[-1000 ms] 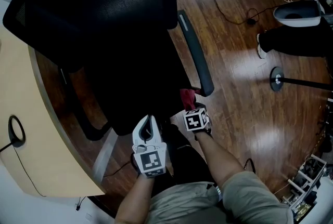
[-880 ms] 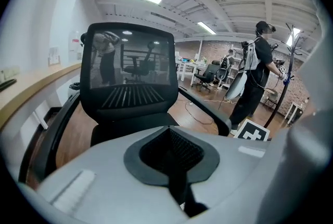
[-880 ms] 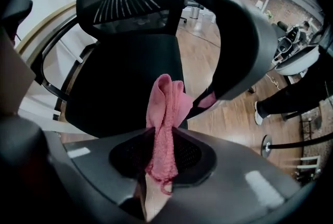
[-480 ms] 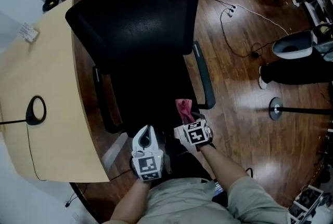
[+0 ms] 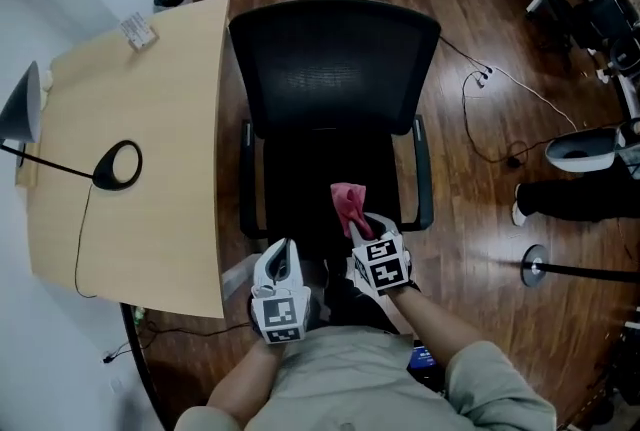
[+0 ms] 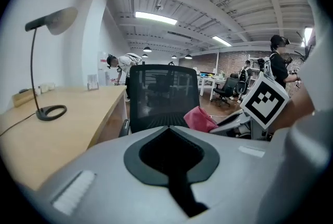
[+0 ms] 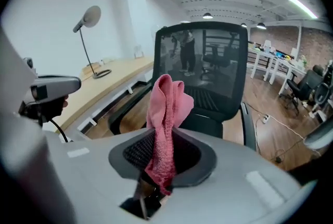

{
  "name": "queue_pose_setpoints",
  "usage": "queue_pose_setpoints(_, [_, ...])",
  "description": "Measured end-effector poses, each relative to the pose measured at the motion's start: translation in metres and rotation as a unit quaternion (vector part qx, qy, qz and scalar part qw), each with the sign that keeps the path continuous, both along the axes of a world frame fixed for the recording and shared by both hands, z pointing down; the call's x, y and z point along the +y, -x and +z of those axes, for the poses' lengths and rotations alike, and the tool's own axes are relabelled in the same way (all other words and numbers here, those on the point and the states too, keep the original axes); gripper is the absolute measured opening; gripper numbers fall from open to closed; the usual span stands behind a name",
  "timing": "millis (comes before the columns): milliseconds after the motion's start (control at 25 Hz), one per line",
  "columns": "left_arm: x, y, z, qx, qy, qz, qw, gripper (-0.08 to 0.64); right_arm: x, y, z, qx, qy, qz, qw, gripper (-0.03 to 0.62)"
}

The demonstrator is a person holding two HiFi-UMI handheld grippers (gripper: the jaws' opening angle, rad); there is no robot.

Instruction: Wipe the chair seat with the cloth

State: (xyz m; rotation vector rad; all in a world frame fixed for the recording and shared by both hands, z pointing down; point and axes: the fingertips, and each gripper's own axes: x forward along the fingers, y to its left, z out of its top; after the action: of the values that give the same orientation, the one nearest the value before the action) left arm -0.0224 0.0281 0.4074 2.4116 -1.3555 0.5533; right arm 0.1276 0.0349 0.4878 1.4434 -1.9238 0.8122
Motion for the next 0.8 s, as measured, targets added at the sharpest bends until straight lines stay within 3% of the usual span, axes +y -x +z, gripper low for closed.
queue_pose_setpoints(200, [0.016, 0.042, -0.025, 0.000, -0.018, -0.042, 0.9990, 0.005, -0.016, 0.065, -0.044, -0.016, -0.045, -0.080, 0.996, 0.078])
queue_pose_setpoints(400, [0.031, 0.109, -0.045, -0.005, -0.029, -0.120, 0.9923, 0.005, -0.022, 0.152, -0.075, -0.055, -0.071, -0.176, 0.980, 0.080])
queue_pose_setpoints(600, [0.056, 0.185, -0.056, -0.021, -0.033, -0.216, 0.9755, 0.005, -0.016, 0.251, -0.091, -0.100, -0.076, -0.274, 0.953, 0.080])
queue_pose_setpoints(800, [0.080, 0.252, -0.060, -0.031, -0.043, -0.293, 0.9545, 0.005, -0.005, 0.336, -0.095, -0.133, -0.070, -0.327, 0.933, 0.080])
